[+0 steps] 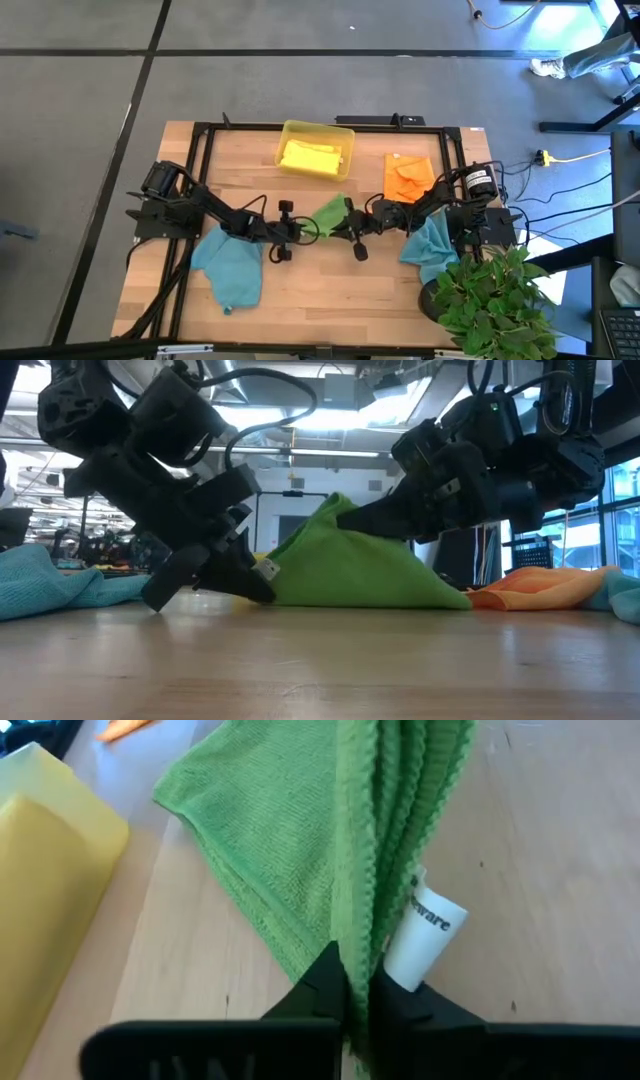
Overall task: Fold microfiber towels
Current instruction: Fold the green towel
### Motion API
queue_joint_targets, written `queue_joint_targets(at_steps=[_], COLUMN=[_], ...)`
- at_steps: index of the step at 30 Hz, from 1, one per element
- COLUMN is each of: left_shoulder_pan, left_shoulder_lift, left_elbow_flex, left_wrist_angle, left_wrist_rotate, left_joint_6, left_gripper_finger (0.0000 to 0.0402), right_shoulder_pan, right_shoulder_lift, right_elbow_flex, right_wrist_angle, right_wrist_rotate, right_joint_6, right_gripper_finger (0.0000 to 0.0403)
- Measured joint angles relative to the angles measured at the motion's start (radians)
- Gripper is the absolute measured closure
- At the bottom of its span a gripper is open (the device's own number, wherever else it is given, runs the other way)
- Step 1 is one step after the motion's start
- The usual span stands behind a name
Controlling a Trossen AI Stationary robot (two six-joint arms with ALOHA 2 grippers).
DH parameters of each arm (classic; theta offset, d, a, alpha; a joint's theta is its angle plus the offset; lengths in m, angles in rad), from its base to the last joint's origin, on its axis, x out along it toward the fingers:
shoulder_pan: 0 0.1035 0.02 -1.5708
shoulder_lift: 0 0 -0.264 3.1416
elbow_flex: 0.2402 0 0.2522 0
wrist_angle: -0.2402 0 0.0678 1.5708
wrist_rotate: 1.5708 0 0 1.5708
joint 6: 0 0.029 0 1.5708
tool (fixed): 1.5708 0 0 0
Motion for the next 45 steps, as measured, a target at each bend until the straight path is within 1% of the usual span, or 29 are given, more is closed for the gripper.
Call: queue_joint_targets(at_steps=[4, 8, 10, 15, 19, 23, 26, 29, 33, 36, 39, 43, 45], left_shoulder_pan=[-0.002, -0.002, 0.005, 0.034, 0.046, 0.051, 0.063, 0.075, 0.082, 0.082, 0.082, 0.083, 0.083], left_shoulder_lift=[0.001, 0.005, 0.005, 0.005, 0.004, 0.003, 0.003, 0.002, 0.002, 0.002, 0.001, 0.001, 0.001], left_elbow_flex=[0.019, 0.054, 0.091, 0.203, 0.26, 0.273, 0.273, 0.274, 0.274, 0.274, 0.274, 0.274, 0.274], left_wrist_angle=[-0.018, -0.056, -0.107, -0.327, -0.432, -0.452, -0.456, -0.455, -0.455, -0.455, -0.455, -0.454, -0.454], left_wrist_rotate=[0.004, 0.006, 0.013, 0.017, 0.021, 0.032, 0.057, 0.076, 0.087, 0.096, 0.101, 0.102, 0.102], left_joint_6=[-0.003, -0.021, -0.057, -0.161, -0.206, -0.22, -0.238, -0.239, -0.24, -0.24, -0.241, -0.241, -0.243], left_gripper_finger=[0.0399, 0.04, 0.0401, 0.0401, 0.0401, 0.0401, 0.0401, 0.0401, 0.0401, 0.0401, 0.0401, 0.0401, 0.0401], right_shoulder_pan=[0.0, 0.011, 0.024, 0.063, 0.087, 0.109, 0.13, 0.153, 0.177, 0.193, 0.211, 0.237, 0.243], right_shoulder_lift=[0.0, 0.0, 0.0, 0.0, 0.0, -0.01, -0.026, -0.031, -0.031, -0.031, -0.031, -0.031, -0.031], right_elbow_flex=[0.0, 0.0, 0.001, 0.0, 0.0, 0.005, 0.041, 0.11, 0.212, 0.263, 0.29, 0.299, 0.299], right_wrist_angle=[-0.039, -0.105, -0.136, -0.165, -0.174, -0.203, -0.279, -0.405, -0.632, -0.735, -0.771, -0.783, -0.785], right_wrist_rotate=[0.0, 0.006, 0.031, 0.101, 0.135, 0.188, 0.242, 0.292, 0.382, 0.441, 0.464, 0.543, 0.56], right_joint_6=[-0.028, -0.063, -0.078, -0.079, -0.082, -0.104, -0.137, -0.177, -0.209, -0.213, -0.211, -0.214, -0.214], right_gripper_finger=[0.0352, 0.0295, 0.0263, 0.0187, 0.015, 0.0138, 0.0136, 0.0136, 0.0136, 0.0136, 0.0136, 0.0137, 0.0143])
